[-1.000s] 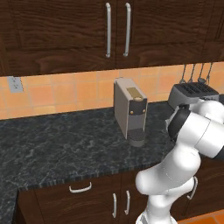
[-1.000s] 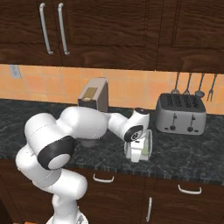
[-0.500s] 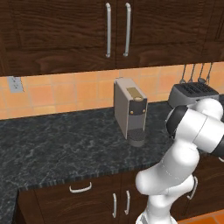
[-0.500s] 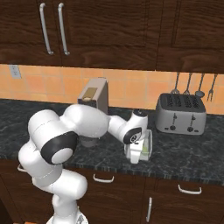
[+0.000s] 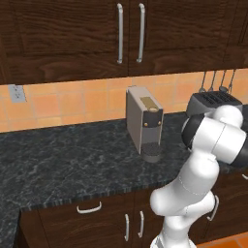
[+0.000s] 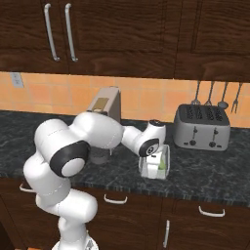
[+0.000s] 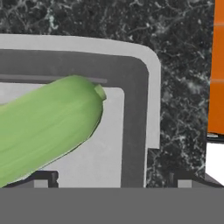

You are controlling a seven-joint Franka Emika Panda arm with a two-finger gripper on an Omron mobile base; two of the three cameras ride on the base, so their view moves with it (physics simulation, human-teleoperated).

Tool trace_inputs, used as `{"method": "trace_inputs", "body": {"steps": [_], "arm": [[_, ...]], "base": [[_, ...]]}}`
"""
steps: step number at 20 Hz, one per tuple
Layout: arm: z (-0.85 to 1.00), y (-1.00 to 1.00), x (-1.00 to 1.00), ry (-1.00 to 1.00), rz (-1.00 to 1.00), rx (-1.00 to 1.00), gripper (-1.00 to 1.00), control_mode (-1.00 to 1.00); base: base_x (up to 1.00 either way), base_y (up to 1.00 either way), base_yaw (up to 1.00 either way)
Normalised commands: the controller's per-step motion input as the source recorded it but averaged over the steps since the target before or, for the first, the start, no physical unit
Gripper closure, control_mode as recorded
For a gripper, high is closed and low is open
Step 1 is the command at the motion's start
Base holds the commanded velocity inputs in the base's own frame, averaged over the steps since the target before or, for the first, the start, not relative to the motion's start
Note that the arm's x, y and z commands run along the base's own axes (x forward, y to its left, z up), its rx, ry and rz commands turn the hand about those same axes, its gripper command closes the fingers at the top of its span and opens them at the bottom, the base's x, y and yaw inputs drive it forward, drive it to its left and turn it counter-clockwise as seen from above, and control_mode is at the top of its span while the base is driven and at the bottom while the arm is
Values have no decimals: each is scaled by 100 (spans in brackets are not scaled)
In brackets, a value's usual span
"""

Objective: Take the meat container that has the shrimp and place it on the second highest rack of the freezer. Then take the vegetable container that has the garlic and corn and place it on the highest rack of the freezer.

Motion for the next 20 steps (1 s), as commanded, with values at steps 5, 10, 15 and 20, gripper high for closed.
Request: {"method": "trace_inputs", "body": {"steps": [5, 10, 15, 20], "arm": [[-39, 0, -7, 0, 0, 0, -100, -100], [-8, 0, -12, 0, 0, 0, -100, -100], [0, 0, 0, 0, 0, 0, -100, -100], [0, 0, 0, 0, 0, 0, 100, -100]], "base": [[0, 0, 0], [0, 0, 0], [0, 0, 0], [0, 0, 0]]}}
